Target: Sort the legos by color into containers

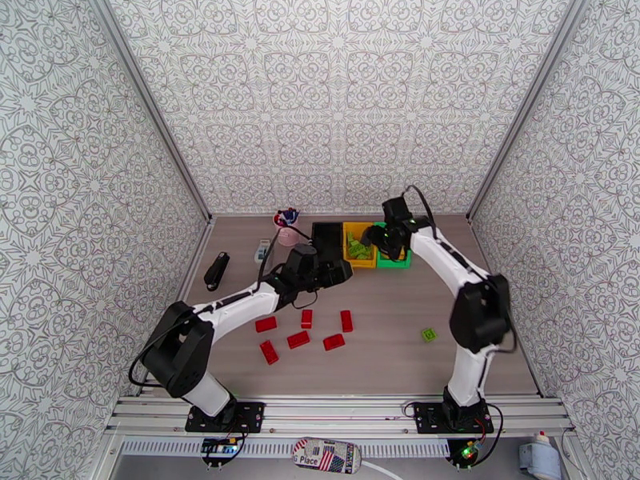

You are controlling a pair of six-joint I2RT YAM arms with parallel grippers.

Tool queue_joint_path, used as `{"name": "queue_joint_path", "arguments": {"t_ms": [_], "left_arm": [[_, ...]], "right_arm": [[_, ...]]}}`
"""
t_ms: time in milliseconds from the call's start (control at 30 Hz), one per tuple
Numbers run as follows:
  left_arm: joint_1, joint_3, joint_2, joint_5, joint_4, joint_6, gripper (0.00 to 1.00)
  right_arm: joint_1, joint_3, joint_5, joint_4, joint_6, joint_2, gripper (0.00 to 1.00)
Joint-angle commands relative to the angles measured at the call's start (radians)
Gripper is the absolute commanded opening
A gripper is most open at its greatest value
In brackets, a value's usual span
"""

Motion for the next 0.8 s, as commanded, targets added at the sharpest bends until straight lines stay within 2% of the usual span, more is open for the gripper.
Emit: {"name": "queue_joint_path", "arguments": {"t_ms": [0, 200, 367, 500, 633, 767], "left_arm": [[-0.047, -0.019, -0.032, -0.078, -0.058, 0.055, 0.98], [-0.115, -0.045, -0.043, -0.127, -0.064, 0.065, 0.98], [-0.157, -0.055, -0.025, -0.133, -0.038, 0.049, 0.98], [-0.178, -0.065, -0.011, -0.13, -0.009, 0.03, 0.98], [-0.189, -0.067, -0.003, -0.124, 0.005, 0.022, 0.98], [-0.194, -0.067, -0.004, -0.124, 0.006, 0.022, 0.98]], "right_arm": [[-0.02, -0.149, 0.053, 0.0, -0.012, -0.115, 0.8], [-0.101, -0.479, 0.064, -0.001, 0.012, -0.354, 0.83], [-0.197, -0.688, 0.089, -0.042, 0.031, -0.525, 0.81], [-0.262, -0.816, 0.105, -0.065, 0.041, -0.635, 0.86], [-0.284, -0.904, 0.094, -0.05, 0.062, -0.682, 0.91], [-0.286, -0.966, 0.054, 0.006, 0.088, -0.672, 0.92]]}}
